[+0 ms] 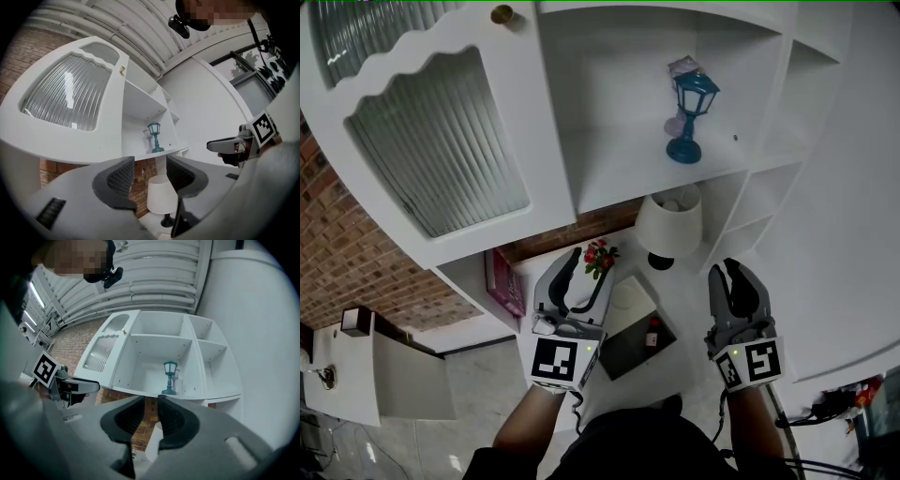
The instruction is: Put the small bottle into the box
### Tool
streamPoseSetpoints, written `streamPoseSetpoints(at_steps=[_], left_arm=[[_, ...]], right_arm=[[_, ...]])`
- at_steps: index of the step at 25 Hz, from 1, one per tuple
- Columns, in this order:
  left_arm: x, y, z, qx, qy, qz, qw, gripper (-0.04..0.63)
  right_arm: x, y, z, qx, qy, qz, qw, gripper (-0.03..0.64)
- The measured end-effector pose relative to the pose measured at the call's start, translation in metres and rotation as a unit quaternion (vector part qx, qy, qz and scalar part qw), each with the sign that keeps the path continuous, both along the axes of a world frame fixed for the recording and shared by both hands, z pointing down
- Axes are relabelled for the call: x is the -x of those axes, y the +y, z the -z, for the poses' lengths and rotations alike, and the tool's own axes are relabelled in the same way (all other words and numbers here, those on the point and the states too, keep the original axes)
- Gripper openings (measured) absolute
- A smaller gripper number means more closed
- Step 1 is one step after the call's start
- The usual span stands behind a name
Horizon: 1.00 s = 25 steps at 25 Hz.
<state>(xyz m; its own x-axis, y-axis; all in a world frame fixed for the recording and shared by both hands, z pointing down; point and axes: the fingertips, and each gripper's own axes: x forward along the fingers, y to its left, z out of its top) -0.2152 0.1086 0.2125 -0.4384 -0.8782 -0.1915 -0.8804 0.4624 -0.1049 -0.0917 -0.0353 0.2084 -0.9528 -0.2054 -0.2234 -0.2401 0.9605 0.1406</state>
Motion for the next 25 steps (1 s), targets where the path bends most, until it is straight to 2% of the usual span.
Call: streamPoseSetpoints(at_steps=[15, 20, 25], left_arm=[[-0.0010, 0.0035, -0.0040, -0.003, 0.008, 0.003, 1.0000, 0.209], [0.0016, 0.0066, -0.0056, -0.008, -0.001, 0.007, 0.9999, 0.209], [0.0012, 0.0091, -0.0038, -0.003, 0.009, 0.003, 1.0000, 0.209]], right_arm=[[-0.0024, 0.0022, -0.0017, 0.000, 0.007, 0.004, 1.000, 0.074], [-0.0014, 0.0048, -0.0026, 0.005, 0.007, 0.004, 1.000, 0.074], [-0.0001, 0.0074, -0.0027, 0.000, 0.009, 0.004, 1.000, 0.074]])
